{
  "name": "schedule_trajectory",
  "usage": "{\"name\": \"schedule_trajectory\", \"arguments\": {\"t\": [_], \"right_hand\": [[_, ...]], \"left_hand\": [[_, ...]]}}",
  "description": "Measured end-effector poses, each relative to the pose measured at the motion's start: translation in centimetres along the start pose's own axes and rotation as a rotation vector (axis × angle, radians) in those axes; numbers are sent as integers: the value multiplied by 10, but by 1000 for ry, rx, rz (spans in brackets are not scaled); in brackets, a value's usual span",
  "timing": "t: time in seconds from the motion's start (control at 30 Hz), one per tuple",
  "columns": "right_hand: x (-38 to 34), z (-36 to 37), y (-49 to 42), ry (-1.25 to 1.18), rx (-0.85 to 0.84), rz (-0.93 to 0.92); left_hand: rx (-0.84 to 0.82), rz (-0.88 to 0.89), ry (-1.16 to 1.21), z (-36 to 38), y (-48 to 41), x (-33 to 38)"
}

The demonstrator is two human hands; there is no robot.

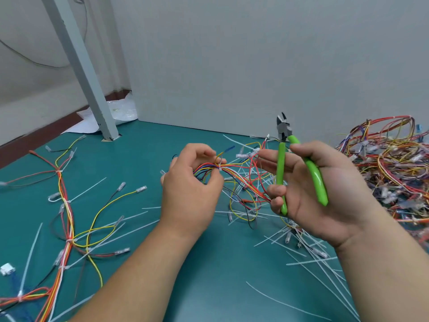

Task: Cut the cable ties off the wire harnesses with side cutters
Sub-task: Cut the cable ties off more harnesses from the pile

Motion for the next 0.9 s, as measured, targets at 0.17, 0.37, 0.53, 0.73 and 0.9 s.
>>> {"name": "schedule_trajectory", "arguments": {"t": [0.17, 0.37, 0.53, 0.73, 0.9], "right_hand": [[1, 6, 0, -10, -50, -80], [2, 17, 2, 65, -109, -141], [7, 24, 4, 136, -118, -151], [13, 33, 4, 179, -232, -192], [18, 30, -3, 226, -161, -169]], "left_hand": [[-56, -63, -106, 0, -1, 1], [-53, -31, -108, 0, 1, 0], [-9, -95, 121, 3, 1, -2], [-60, -143, 126, 7, 2, -3], [-56, -155, 236, 8, 0, -5]]}}
Point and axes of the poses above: each hand's wrist, its own y-axis away from the middle knuckle, its own z-axis out of the palm, x = y × z, the point moved 6 cm from there along -y, towards the middle knuckle, and after that the axes turned 14 degrees about z, right-handed, at the moved point
